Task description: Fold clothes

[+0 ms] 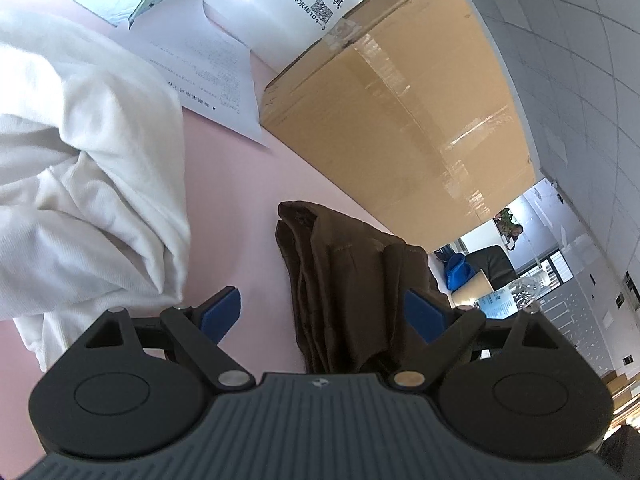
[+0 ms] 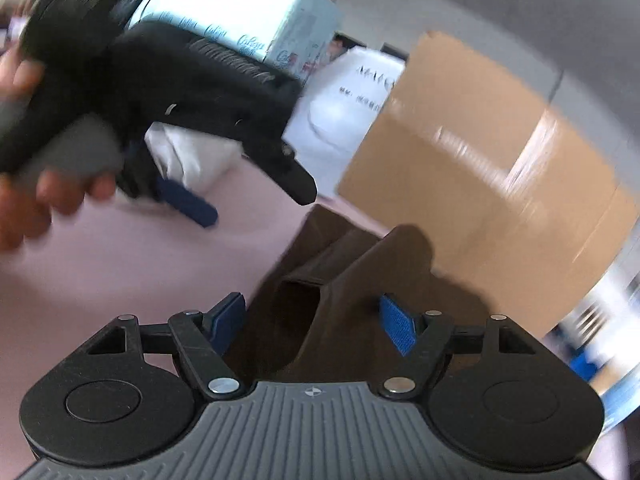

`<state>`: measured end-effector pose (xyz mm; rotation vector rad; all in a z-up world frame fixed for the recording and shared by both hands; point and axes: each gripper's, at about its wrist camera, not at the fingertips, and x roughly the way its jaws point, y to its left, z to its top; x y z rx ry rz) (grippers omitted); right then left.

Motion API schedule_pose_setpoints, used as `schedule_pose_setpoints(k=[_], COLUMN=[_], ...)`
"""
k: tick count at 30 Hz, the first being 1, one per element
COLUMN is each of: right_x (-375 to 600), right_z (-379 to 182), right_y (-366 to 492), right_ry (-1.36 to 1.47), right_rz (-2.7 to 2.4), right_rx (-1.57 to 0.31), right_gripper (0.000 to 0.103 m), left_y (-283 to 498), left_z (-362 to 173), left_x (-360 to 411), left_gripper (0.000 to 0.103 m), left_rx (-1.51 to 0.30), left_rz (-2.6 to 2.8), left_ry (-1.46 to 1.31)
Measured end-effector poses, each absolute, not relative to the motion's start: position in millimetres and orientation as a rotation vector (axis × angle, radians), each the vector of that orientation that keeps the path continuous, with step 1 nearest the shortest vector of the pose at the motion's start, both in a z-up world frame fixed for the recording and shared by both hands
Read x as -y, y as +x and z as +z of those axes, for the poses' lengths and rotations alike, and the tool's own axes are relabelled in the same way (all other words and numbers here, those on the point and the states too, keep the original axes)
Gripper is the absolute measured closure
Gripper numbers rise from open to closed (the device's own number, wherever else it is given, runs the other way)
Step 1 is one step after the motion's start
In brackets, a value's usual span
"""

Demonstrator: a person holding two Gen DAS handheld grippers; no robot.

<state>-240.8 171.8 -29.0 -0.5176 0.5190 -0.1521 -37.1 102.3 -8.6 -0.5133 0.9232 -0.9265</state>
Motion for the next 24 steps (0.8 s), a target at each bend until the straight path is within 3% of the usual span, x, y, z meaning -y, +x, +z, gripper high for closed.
schedule_pose_setpoints(k=[16, 20, 23, 24], right_x=[-164.7, -157.2, -150.0, -149.7], right_z=[-42.0, -44.7, -48.4, -52.1], right_y=[-283.2, -273.1, -264.5, -261.7], right_ry=[-0.661, -0.642, -0.600, -0.617], right_rz=[-0.114, -0.164, -0.184, -0.201], right_rx=[-0.517, -0.513, -0.508, -0.492], right_gripper=[0.033, 0.063, 0.072, 0.085], left_y=[-38.0, -37.4, -34.9, -33.9], left_z=[-12.4, -13.8, -16.7, -17.7], left_x=[-96.5, -94.5, -94.4, -94.9], left_gripper=[0.012, 0.012, 0.012, 0.011], left_rx=[-0.955, -0.962, -0.974, -0.980], left_rz=[-0.929, -0.940, -0.937, -0.937], left_ry=[-0.486, -0.481, -0.496, -0.505])
